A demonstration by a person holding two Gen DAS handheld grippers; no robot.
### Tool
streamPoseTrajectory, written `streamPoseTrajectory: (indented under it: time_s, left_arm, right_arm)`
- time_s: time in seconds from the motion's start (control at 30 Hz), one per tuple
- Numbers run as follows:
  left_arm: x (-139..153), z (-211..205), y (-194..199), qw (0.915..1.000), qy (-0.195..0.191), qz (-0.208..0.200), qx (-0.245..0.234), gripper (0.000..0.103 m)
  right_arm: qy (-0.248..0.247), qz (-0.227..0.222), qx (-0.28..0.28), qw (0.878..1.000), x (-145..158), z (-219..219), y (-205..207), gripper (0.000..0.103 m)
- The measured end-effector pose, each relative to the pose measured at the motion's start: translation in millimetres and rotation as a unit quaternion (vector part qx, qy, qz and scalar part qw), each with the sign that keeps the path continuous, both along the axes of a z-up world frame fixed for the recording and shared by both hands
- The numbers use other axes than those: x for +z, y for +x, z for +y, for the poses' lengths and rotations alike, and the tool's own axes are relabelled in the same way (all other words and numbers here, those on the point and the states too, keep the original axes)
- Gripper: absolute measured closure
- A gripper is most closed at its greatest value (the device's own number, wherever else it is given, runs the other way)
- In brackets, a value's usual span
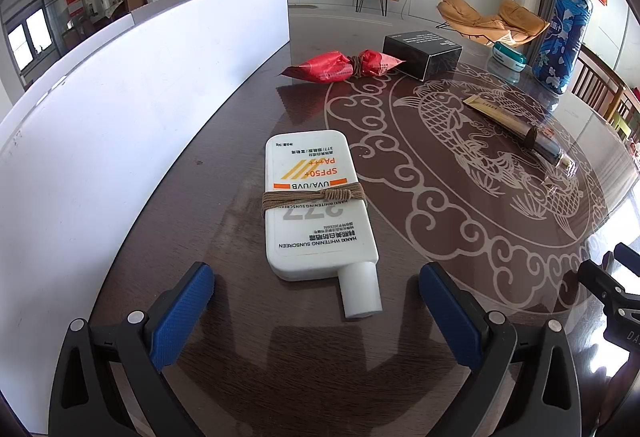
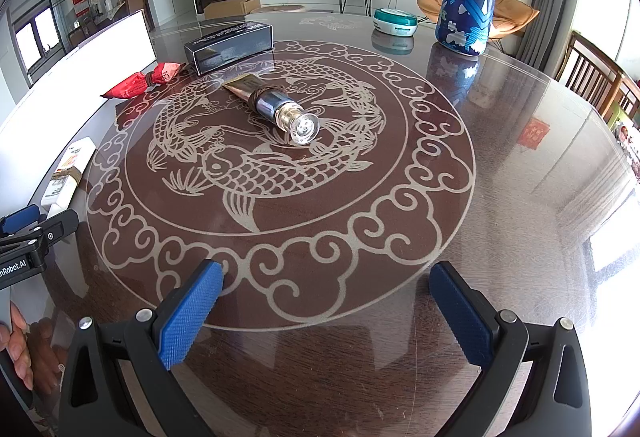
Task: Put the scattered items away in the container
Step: 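Move right tool toward the gold tube on the table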
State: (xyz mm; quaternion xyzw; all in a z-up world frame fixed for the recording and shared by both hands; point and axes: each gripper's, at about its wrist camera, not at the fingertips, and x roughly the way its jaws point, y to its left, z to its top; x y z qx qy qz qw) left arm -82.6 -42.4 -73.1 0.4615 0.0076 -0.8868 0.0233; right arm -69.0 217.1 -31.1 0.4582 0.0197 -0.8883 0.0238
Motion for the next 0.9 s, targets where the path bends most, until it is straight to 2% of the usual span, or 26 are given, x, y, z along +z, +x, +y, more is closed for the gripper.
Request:
streamPoseTrajectory:
  time_s: [0.6,0.7,0.9]
  left_arm:
    - [-0.1,0.0,0.7,1.0000,0.001,0.000,0.000,0.000]
    - [-0.1,-0.6,1.6,1.0000,0.001,0.000,-0.001,0.000]
    - [0.1,-0.8,1.7,1.0000,0.001,0.000,0.000,0.000]
  right_arm:
    - [-0.002,0.000,0.001,1.000,-0.4,0.4,0.4,0.000]
    - [-0.016,0.000,0.025,1.000,2.2,-0.1,-0.4,0.000]
    - [0.038,0.004,0.093,0.995,18.3,-17.4,-34.0,0.000]
